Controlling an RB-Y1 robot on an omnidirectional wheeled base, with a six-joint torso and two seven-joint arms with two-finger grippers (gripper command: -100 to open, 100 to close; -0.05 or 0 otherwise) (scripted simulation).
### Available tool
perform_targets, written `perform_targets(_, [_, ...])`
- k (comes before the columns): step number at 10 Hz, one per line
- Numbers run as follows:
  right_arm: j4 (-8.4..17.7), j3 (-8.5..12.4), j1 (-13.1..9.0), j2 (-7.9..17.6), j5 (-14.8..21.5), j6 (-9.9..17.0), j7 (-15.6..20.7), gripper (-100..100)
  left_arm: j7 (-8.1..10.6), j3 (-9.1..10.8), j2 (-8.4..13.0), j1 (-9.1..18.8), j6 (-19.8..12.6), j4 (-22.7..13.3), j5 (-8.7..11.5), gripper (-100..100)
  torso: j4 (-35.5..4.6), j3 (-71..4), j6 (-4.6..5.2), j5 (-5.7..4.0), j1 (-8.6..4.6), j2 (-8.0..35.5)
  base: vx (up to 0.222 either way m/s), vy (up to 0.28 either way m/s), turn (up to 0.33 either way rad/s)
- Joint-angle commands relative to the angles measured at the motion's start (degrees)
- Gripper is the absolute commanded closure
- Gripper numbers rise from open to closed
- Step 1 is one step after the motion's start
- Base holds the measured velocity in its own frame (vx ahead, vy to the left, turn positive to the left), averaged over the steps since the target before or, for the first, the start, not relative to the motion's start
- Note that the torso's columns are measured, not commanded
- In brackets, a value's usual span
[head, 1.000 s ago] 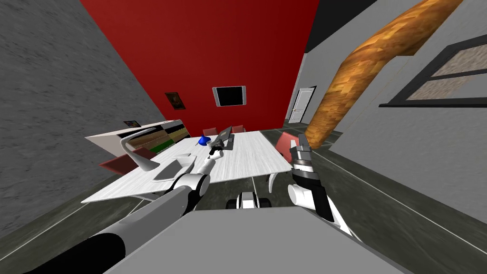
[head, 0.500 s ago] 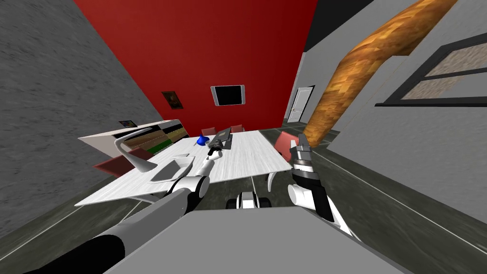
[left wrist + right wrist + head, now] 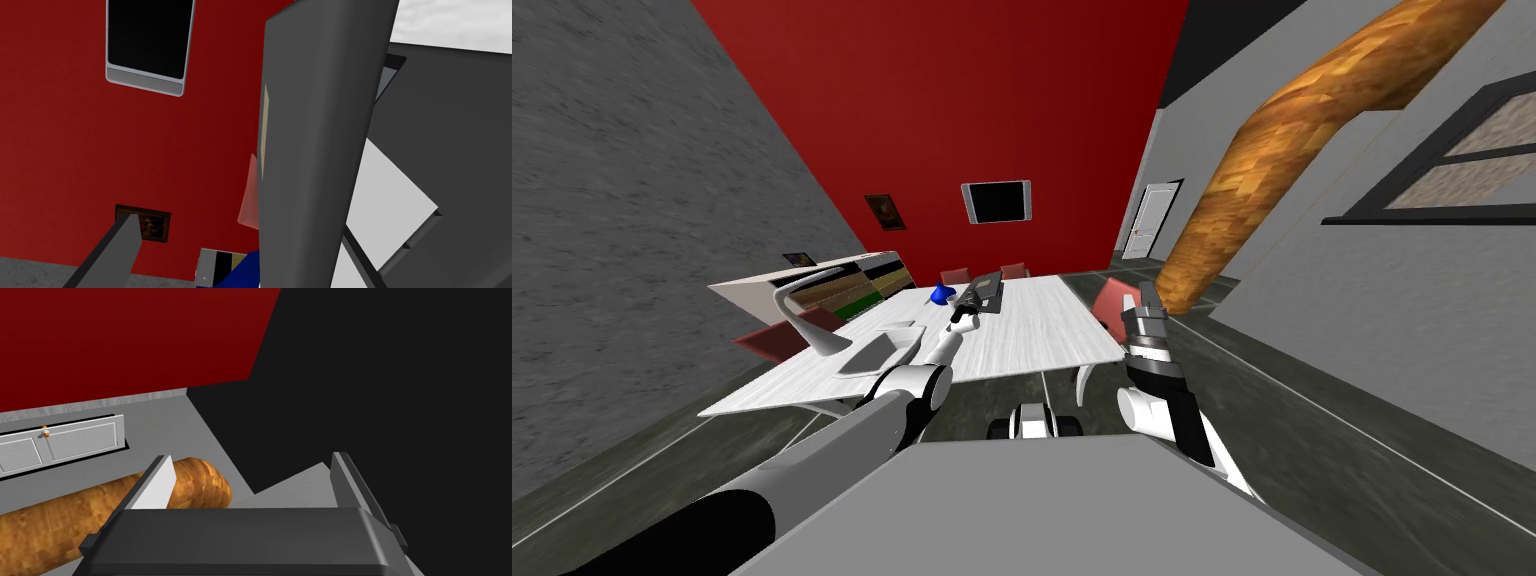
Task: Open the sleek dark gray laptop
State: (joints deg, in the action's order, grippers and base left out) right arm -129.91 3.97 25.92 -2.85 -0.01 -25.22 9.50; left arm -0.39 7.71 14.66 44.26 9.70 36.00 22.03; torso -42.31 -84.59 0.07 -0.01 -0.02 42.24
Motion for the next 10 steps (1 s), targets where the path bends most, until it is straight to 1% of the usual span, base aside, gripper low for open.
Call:
perform_targets(1, [0.00, 0.00, 0.00, 0.00, 0.00, 0.00, 0.00, 0, 3.97, -0.43, -0.52, 1.36, -2.17, 1.05, -4.59, -100, -0.09, 0.08, -0.06, -0.03, 0.00, 0.12, 0.014, -0.027, 0.157])
perform_targets(2, [0.00, 0.00, 0.00, 0.00, 0.00, 0.00, 0.00, 0, 4.94, -0.43, -0.52, 1.36, -2.17, 1.05, -5.13, -100, -0.16, 0.16, -0.15, -0.05, 0.01, 0.24, 0.012, -0.021, 0.080])
perform_targets(3, [0.00, 0.00, 0.00, 0.00, 0.00, 0.00, 0.00, 0, 6.87, -0.98, -0.53, 2.25, -2.75, 0.80, -7.29, -100, -0.17, 0.19, -0.06, -0.04, -0.01, 0.29, 0.005, -0.022, 0.113])
perform_targets(4, [0.00, 0.00, 0.00, 0.00, 0.00, 0.00, 0.00, 0, 7.45, -0.98, -0.53, 2.25, -2.75, 0.80, -7.29, -100, -0.18, 0.19, -0.09, -0.06, -0.04, 0.29, 0.006, -0.020, 0.057])
perform_targets(5, [0.00, 0.00, 0.00, 0.00, 0.00, 0.00, 0.00, 0, 9.80, -1.53, -0.54, 3.14, -3.32, 0.54, -9.46, -100, -0.15, 0.18, -0.05, -0.04, -0.05, 0.26, 0.006, -0.020, 0.098])
perform_targets(6, [0.00, 0.00, 0.00, 0.00, 0.00, 0.00, 0.00, 0, 11.40, -2.09, -0.55, 4.03, -3.90, 0.29, -11.16, -100, -0.15, 0.15, -0.08, -0.05, -0.05, 0.23, 0.013, -0.034, 0.275])
perform_targets(7, [0.00, 0.00, 0.00, 0.00, 0.00, 0.00, 0.00, 0, 12.47, -2.09, -0.55, 4.03, -3.90, 0.29, -11.62, -100, -0.13, 0.12, 0.00, -0.06, -0.13, 0.18, 0.009, -0.025, -0.030])
perform_targets(8, [0.00, 0.00, -0.01, 0.00, 0.00, 0.00, 0.00, 0, 14.68, -2.64, -0.56, 4.92, -4.47, 0.03, -13.78, -100, -0.08, 0.10, 0.00, -0.05, -0.10, 0.16, 0.005, -0.023, 0.108])
perform_targets(9, [0.00, 0.00, 0.00, 0.00, 0.00, 0.00, 0.00, 0, 14.99, -2.64, -0.56, 4.92, -4.47, 0.03, -13.78, -100, -0.02, 0.07, -0.09, -0.01, -0.02, 0.11, 0.001, -0.024, 0.064])
perform_targets(10, [0.00, 0.00, -0.01, 0.00, 0.00, 0.00, 0.00, 0, 17.37, -3.19, -0.57, 5.81, -5.04, -0.22, -15.94, -100, 0.01, 0.05, -0.08, 0.02, 0.04, 0.08, 0.002, -0.022, 0.106])
